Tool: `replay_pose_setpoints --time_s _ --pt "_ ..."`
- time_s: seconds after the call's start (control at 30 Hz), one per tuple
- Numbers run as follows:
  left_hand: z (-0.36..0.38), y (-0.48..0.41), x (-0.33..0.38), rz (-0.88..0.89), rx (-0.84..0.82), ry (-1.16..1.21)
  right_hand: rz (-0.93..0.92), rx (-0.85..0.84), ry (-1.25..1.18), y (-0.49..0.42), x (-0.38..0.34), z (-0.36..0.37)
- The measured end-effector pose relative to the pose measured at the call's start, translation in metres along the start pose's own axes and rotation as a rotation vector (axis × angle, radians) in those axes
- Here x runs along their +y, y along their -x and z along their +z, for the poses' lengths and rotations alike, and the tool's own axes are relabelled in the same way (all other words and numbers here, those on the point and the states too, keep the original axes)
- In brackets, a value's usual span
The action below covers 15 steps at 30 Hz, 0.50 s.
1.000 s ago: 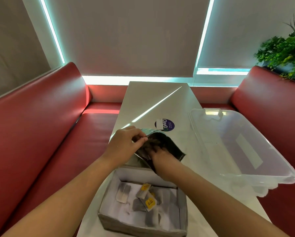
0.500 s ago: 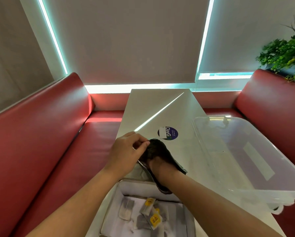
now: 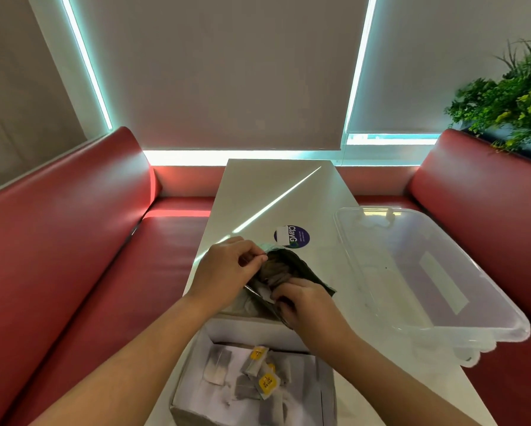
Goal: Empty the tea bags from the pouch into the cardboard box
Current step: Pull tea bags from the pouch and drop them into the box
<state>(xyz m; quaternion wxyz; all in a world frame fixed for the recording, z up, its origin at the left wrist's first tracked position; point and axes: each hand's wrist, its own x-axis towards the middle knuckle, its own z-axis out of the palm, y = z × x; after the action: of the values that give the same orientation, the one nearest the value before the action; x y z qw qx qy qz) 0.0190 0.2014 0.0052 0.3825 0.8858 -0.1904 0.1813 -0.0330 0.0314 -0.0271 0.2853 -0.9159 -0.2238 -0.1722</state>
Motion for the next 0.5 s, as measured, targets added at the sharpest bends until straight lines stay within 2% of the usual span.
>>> replay_pose_setpoints --time_s 0.1,0.2,0.3,0.43,0.5 --pt "0.000 0.002 0.000 -0.008 -0.034 -0.018 0.025 0.044 -0.232 0.026 -0.007 -0.016" --pt "-0.001 0.003 0.000 -0.020 -0.039 -0.009 -0.027 -0.054 -0.310 0.049 -0.014 -0.017" --pt "-0.001 0.003 0.001 -0.028 -0.045 -0.001 -0.020 -0.136 -0.275 0.059 -0.011 -0.012" --pt "-0.002 0.004 0.001 -0.024 -0.051 -0.005 -0.006 0.017 -0.209 0.046 -0.006 -0.021" --pt "-0.002 0.005 -0.001 -0.029 -0.053 0.001 0.013 -0.006 -0.115 0.029 -0.004 -0.020"
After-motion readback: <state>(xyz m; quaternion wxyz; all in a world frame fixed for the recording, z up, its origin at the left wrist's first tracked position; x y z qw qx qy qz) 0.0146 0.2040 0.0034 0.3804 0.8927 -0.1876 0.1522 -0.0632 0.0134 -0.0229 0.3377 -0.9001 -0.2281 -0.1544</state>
